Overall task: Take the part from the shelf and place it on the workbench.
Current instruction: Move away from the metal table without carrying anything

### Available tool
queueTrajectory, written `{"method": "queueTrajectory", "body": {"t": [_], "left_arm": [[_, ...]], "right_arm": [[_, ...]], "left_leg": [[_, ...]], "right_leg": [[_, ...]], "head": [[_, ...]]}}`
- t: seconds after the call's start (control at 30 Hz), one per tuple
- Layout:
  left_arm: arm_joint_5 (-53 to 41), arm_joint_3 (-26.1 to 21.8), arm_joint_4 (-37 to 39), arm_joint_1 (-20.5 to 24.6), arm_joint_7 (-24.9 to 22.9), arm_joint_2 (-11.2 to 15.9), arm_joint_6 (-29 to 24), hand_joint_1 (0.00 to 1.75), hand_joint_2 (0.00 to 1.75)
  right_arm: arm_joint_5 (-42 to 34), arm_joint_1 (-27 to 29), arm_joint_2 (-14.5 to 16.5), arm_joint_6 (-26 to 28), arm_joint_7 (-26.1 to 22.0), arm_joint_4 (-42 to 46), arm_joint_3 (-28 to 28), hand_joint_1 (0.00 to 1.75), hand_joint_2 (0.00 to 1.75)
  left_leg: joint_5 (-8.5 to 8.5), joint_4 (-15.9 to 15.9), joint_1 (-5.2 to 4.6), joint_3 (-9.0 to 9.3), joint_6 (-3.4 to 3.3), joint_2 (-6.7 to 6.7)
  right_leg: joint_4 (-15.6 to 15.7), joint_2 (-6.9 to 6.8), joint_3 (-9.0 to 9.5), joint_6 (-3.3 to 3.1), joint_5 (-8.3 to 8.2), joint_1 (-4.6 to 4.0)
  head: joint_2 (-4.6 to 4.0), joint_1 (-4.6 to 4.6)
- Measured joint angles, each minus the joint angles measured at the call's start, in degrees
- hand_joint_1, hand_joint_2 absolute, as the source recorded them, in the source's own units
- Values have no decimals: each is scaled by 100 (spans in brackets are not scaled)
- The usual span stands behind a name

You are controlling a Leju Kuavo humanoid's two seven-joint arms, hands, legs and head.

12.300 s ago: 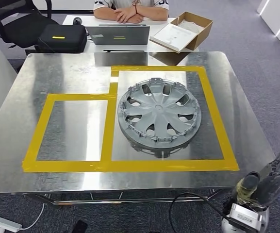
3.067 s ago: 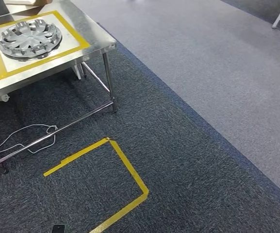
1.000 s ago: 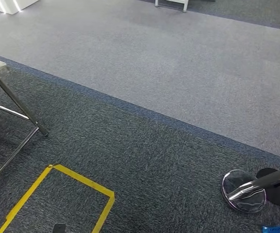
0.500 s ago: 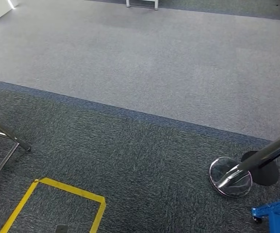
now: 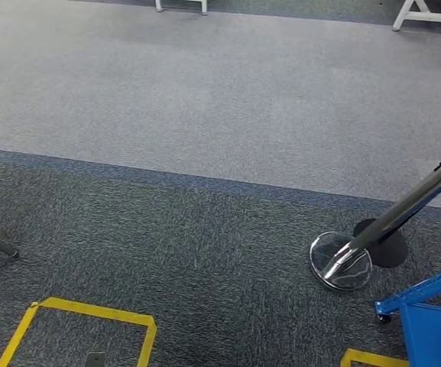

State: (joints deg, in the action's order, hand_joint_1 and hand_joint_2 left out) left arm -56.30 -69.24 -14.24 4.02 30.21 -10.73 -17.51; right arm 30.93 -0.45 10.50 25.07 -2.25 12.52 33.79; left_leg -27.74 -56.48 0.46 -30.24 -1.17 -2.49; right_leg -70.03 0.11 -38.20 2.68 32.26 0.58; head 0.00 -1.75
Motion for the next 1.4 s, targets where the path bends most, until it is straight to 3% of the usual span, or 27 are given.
{"method": "queueTrajectory", "body": {"t": [0.03, 0.1, 0.13, 0.2, 0.27, 0.3, 0.37, 0.4, 0.43, 0.47, 0.5, 0.57, 0.6, 0.67, 0.73, 0.77, 0.83, 0.9, 0.93, 0.97, 1.0, 1.07, 1.13, 1.23, 1.3, 1.4], "left_arm": [[0, 0, -1, 3, 0, -3, 0, 0, 0], [0, 1, -1, 4, 0, -7, 0, 0, 0], [0, 1, -1, 6, 0, -7, 0, 0, 0], [0, 1, -1, 14, -1, -10, 0, 0, 0], [2, 1, -1, 30, -1, -14, 0, 0, 0], [5, 0, 0, 31, -2, -15, 1, 0, 0], [14, -2, 0, 18, -2, -16, 2, 0, 0], [20, -3, 1, 7, -7, -17, 2, 0, 0], [23, -4, 1, -2, -13, -18, 2, 0, 0], [26, -4, 1, -7, -20, -19, 2, 0, 0], [27, -4, 1, -8, -27, -19, 2, 0, 0], [25, -6, 1, -8, -33, -14, 0, 0, 0], [21, -8, 1, -7, -34, -10, -1, 0, 0], [11, -10, 1, 2, -35, -6, -2, 0, 0], [-3, -10, 0, 10, -34, -8, -1, 0, 0], [-9, -10, 0, 11, -32, -8, 0, 0, 0], [-16, -11, -1, 2, -28, -7, 1, 0, 0], [-17, -11, -1, -13, -26, -7, 2, 0, 0], [-17, -11, -1, -17, -26, -7, 2, 0, 0], [-17, -11, -1, -17, -26, -7, 2, 0, 0], [-17, -11, -1, -15, -26, -7, 2, 0, 0], [-20, -11, -1, -10, -25, -9, 2, 0, 0], [-28, -11, -1, -6, -23, -9, 1, 0, 0], [-46, -11, -1, 16, -17, -10, -1, 0, 0], [-59, -10, -1, 27, -17, -10, -2, 0, 0], [-67, -9, 0, 12, -19, -9, -2, 0, 0]], "right_arm": [[0, 0, -7, 0, 0, 0, 1, 0, 0], [3, -20, -15, -1, 0, 0, 1, 0, 0], [5, -29, -16, -3, 0, 0, 1, 0, 0], [25, -24, -17, -20, 0, -1, 1, 0, 0], [58, -4, -18, -40, 2, -1, 2, 0, 0], [74, -5, -19, -48, 4, -1, 2, 0, 0], [94, -22, -19, -58, 7, -1, 1, 0, 0], [101, -28, -19, -62, 7, -2, 1, 0, 0], [105, -28, -19, -64, 7, -2, 1, 0, 0], [109, -26, -19, -64, 9, -2, 1, 0, 0], [114, -24, -18, -67, 14, -2, 1, 0, 0], [126, -29, -15, -78, 28, -2, 1, 0, 0], [134, -37, -13, -85, 33, -2, 1, 0, 0], [148, -43, -10, -99, 38, -2, 1, 0, 0], [156, -28, -10, -105, 44, -2, 1, 0, 0], [157, -25, -10, -105, 46, -2, 1, 0, 0], [158, -34, -10, -105, 50, -2, 1, 0, 0], [159, -41, -10, -105, 50, -2, 1, 0, 0], [160, -36, -10, -105, 50, -2, 1, 0, 0], [160, -28, -10, -105, 50, -2, 1, 0, 0], [160, -21, -10, -105, 50, -2, 2, 0, 0], [161, -26, -11, -109, 50, -2, 3, 0, 0], [164, -42, -10, -121, 44, -2, 3, 0, 0], [174, -19, -11, -133, 37, -2, 3, 0, 0], [184, -11, -12, -137, 35, -2, 7, 0, 0], [203, -31, -11, -142, 33, -2, 10, 0, 0]], "left_leg": [[-12, -2, -4, 16, 18, -40], [-43, -22, -37, 37, 73, -116], [-53, -32, -53, 42, 98, -153], [-65, -42, -56, 46, 144, -234], [-181, -154, -29, 19, 199, -147], [-324, -351, -18, -58, 223, -50], [-710, -1071, -9, -372, 242, 136], [-848, -1436, -9, -547, 240, 166], [-883, -1665, -9, -666, 233, 180], [-797, -1685, -9, -692, 219, 187], [-607, -1488, -10, -618, 199, 206], [-168, -775, -12, -317, 147, 384], [-48, -446, -9, -180, 126, 483], [-15, -162, -12, -81, 105, 590], [-5, -101, -4, -76, 72, 514], [12, -76, 3, -72, 42, 465], [30, -40, 9, -68, -13, 338], [25, -38, -7, -79, -33, 211], [24, -39, -11, -82, -34, 146], [23, -40, -13, -83, -33, 87], [20, -41, -13, -78, -29, 34], [5, -47, -24, -58, 0, -59], [-13, -66, -53, -42, 55, -136], [-26, -82, -58, -28, 139, -230], [-193, -271, -33, -89, 203, -97], [-722, -1264, -11, -530, 245, 160]], "right_leg": [[419, -100, 236, -3, -192, 5], [1091, -282, 615, -46, -390, -11], [1223, -323, 688, -78, -401, -22], [1250, -246, 694, -153, -403, -32], [1260, -167, 687, -217, -422, -24], [1268, -128, 688, -251, -435, -15], [1269, -36, 677, -297, -446, -16], [1268, 19, 674, -311, -450, -22], [1267, 77, 674, -317, -451, -30], [1266, 135, 678, -319, -452, -36], [1265, 196, 686, -318, -453, -40], [1258, 308, 699, -307, -454, -48], [1244, 360, 686, -290, -454, -53], [1227, 443, 629, -229, -471, -50], [1216, 473, 554, -162, -479, -37], [1137, 411, 500, -138, -424, -38], [652, 210, 268, -104, -137, -40], [-90, 86, -77, -69, 218, -36], [-328, 63, -178, -54, 292, -34], [-366, 47, -176, -43, 259, -30], [-175, 22, -56, -39, 128, -26], [614, -144, 395, -46, -201, -29], [1173, -291, 715, -95, -337, -47], [1269, -222, 739, -194, -352, -61], [1291, -144, 748, -265, -380, -45], [1299, -8, 752, -322, -404, -42]], "head": [[0, 2], [0, 3], [0, -1], [0, -12], [0, -18], [0, -25], [0, -40], [0, -42], [0, -43], [0, -42], [0, -42], [0, -42], [0, -42], [0, -38], [0, -35], [0, -26], [0, -2], [0, 11], [0, 9], [0, 12], [0, 11], [0, 13], [0, 0], [0, -24], [0, -36], [0, -55]]}}
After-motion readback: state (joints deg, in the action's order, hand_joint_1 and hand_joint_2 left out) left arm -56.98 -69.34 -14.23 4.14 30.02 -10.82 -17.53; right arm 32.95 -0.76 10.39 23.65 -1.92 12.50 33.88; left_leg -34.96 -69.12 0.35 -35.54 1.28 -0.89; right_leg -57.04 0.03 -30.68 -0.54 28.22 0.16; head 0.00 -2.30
